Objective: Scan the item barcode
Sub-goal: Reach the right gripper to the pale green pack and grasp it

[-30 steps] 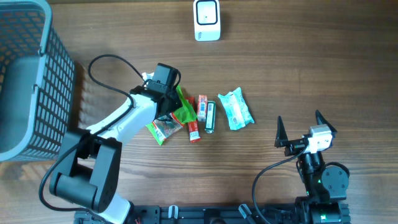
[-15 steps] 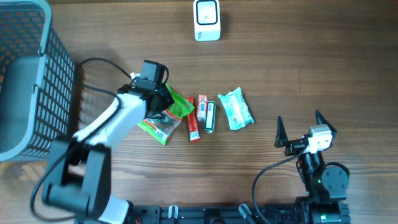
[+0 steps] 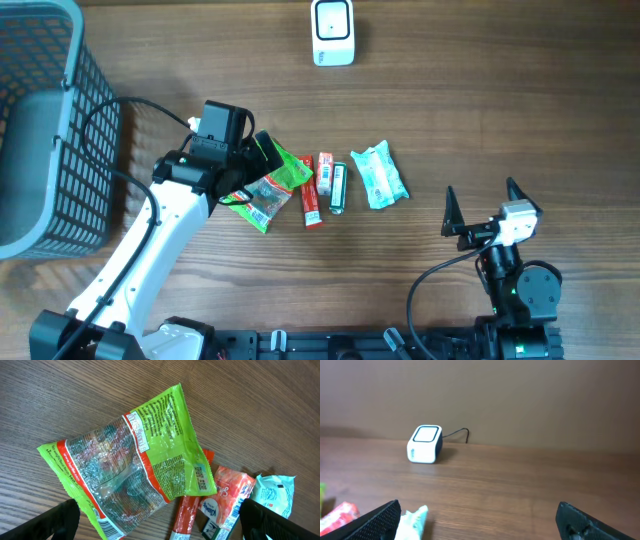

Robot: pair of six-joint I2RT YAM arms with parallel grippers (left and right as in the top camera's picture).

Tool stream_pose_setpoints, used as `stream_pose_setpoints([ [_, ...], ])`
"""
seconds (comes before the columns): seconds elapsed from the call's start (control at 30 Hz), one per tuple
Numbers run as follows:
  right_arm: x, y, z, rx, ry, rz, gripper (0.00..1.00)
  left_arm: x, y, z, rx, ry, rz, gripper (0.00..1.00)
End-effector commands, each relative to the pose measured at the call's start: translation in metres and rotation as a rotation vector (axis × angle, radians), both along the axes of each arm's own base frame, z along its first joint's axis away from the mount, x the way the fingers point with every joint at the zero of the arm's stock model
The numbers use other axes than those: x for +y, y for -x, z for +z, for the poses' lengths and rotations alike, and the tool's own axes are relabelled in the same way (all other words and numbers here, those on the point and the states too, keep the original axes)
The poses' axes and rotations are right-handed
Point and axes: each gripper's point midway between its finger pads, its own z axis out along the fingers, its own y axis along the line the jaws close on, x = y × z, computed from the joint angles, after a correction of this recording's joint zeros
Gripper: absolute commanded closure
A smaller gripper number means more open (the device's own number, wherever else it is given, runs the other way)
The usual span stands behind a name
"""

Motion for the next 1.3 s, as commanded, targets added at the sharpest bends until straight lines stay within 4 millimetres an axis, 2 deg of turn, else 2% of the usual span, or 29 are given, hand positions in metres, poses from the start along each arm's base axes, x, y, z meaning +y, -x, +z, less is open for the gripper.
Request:
stream_pose_setpoints([
  [0.0,0.005,0.005,0.013,0.027,-0.117,0.03,0.0,0.002,-0.002,0.0,-0.001,-0.002,0.002,0.0],
  [0.1,0.002,0.014,0.051,0.01,-0.119,0.011,0.0,0.002,-0.002,0.0,-0.001,-0.002,0.002,0.0],
  [0.27,0.002,0.022,0.131,0.068,-0.121,0.009,0.0,0.002,-0.002,0.0,-0.001,-0.002,0.002,0.0],
  [0.37,0.005,0.011,0.153,0.275,-0.092,0.016,0.0,0.002,-0.002,0.0,-0.001,-0.002,0.001,0.0],
  [0.43,0.015,0.006,0.155,0.437,-0.03,0.079,0.0,0.002,-0.002,0.0,-0.001,-0.002,0.002,0.0],
  [0.57,0.016,-0.004,0.141,0.764,-0.023,0.084,0.0,0.002,-0.002,0.0,-0.001,-0.002,0.002,0.0],
  [0.63,0.015,-0.02,0.137,0.832,-0.023,0.069,0.0,0.002,-0.002,0.0,-0.001,-0.002,0.002,0.0],
  [0.7,0.027,-0.032,0.131,0.865,-0.045,0.14,0.01,0.002,-0.002,0.0,-0.001,-0.002,0.002,0.0],
  [0.77,0.045,-0.041,0.123,0.877,-0.003,0.284,0.19,0.002,-0.002,0.0,-0.001,-0.002,0.002,0.0],
  [0.9,0.054,-0.051,0.087,1.017,-0.008,0.353,0.51,0.002,-0.002,0.0,-0.001,-0.002,0.002,0.0],
  [1.03,0.07,-0.052,0.049,1.168,-0.02,0.511,0.46,0.002,-0.002,0.0,-0.001,-0.002,0.001,0.0],
  [1.17,0.078,-0.064,0.009,1.301,-0.07,0.567,0.42,0.002,-0.002,0.0,-0.001,-0.002,0.002,0.0],
  [1.2,0.084,-0.067,-0.006,1.327,-0.08,0.634,0.41,0.001,-0.001,0.0,-0.001,-0.002,0.0,0.0],
  [1.27,0.085,-0.075,-0.021,1.346,-0.081,0.645,0.4,0.001,-0.001,0.0,-0.001,-0.002,0.0,0.0],
])
